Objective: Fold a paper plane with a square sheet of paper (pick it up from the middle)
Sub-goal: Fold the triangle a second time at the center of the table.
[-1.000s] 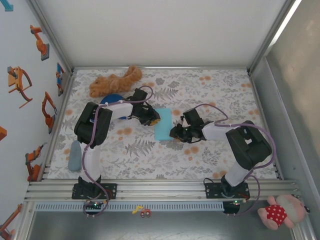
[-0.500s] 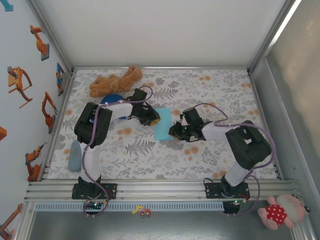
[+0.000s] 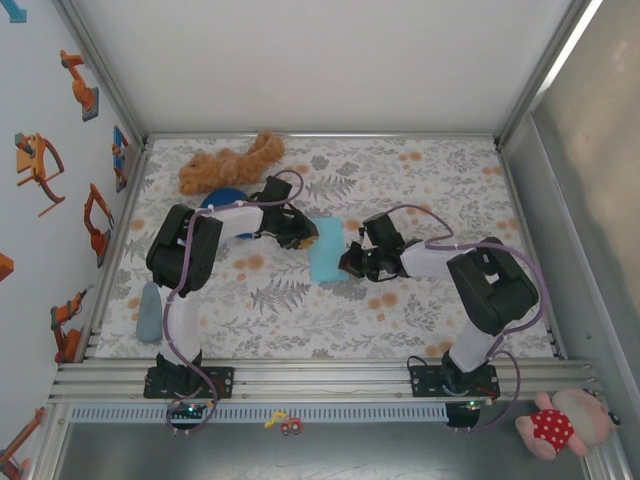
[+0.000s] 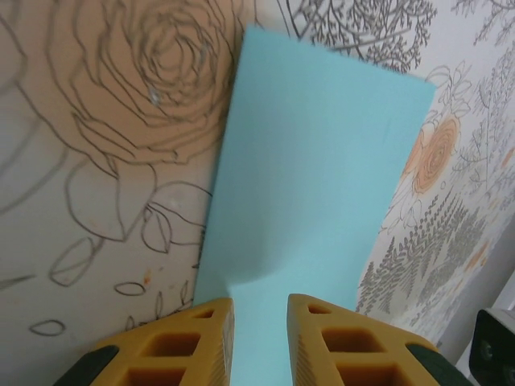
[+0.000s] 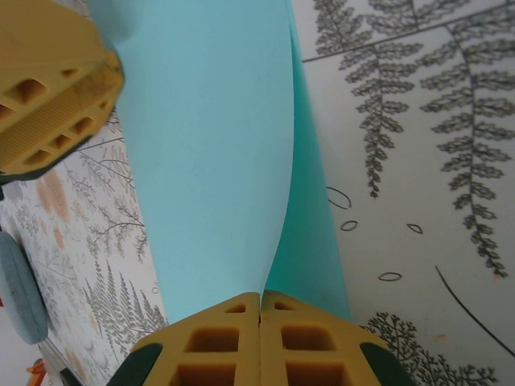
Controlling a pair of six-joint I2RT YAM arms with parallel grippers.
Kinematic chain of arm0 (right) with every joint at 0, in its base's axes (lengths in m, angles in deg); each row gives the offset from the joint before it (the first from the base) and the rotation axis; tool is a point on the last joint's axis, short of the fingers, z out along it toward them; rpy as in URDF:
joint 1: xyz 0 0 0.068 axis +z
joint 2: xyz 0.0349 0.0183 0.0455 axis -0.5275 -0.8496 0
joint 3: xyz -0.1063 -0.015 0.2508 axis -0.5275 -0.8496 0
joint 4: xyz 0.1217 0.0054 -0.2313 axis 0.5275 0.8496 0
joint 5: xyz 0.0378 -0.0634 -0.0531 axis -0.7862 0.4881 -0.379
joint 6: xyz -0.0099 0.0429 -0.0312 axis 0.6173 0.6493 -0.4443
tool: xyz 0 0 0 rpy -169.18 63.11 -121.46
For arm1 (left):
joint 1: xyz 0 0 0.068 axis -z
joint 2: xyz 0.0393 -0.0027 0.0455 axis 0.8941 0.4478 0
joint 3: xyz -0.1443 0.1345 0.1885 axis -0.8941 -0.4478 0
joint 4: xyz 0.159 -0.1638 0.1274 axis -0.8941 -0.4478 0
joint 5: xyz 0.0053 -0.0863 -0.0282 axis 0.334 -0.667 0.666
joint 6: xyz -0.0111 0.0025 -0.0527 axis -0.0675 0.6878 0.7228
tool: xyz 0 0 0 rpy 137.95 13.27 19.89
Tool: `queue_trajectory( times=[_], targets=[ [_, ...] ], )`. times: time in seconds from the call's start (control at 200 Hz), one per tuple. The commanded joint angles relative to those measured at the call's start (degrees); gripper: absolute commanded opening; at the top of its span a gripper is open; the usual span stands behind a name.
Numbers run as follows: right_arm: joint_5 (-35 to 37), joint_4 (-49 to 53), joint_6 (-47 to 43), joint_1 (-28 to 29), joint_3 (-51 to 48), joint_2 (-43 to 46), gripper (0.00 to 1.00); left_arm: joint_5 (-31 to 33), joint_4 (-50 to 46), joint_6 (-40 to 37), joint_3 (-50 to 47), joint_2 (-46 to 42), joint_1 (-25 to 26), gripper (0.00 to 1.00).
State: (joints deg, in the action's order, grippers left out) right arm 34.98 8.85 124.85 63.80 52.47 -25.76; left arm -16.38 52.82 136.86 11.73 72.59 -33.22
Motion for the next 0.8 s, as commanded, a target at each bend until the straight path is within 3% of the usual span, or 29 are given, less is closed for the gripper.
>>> queue_trajectory(
  times=[0.0, 0.336, 0.796],
  targets=[
    [0.2, 2.3, -1.0, 0.3, 0.6, 1.8, 0.00, 1.1, -1.5, -2.2, 2.0, 0.1, -0.5, 0.25],
    [-2.3, -0.7, -0.9, 0.3, 2.0, 0.9, 0.00, 0.8, -3.2, -2.6, 2.2, 4.2, -0.4, 0.22],
    [-4.4, -7.0, 1.1, 1.7, 8.6, -7.3, 0.00, 0.7, -3.6, -2.7, 1.5, 4.7, -0.2, 0.22]
  ],
)
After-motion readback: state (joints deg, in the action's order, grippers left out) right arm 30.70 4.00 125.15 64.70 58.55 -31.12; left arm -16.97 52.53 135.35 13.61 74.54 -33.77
